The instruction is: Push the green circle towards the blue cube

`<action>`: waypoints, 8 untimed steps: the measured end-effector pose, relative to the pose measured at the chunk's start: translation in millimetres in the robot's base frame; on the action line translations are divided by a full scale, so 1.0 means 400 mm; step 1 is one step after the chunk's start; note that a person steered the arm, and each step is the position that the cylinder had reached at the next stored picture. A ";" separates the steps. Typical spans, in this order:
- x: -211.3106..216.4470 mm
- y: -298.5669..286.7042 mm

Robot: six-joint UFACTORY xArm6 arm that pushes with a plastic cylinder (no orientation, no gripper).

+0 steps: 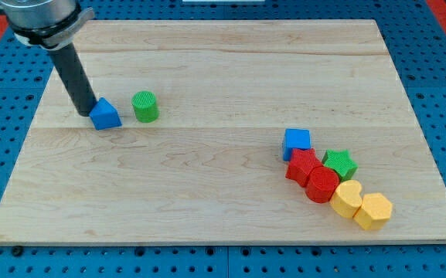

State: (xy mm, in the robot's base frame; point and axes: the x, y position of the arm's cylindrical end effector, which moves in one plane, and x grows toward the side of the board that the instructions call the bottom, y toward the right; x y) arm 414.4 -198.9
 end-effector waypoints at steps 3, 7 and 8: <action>-0.025 0.135; 0.003 0.569; -0.015 0.606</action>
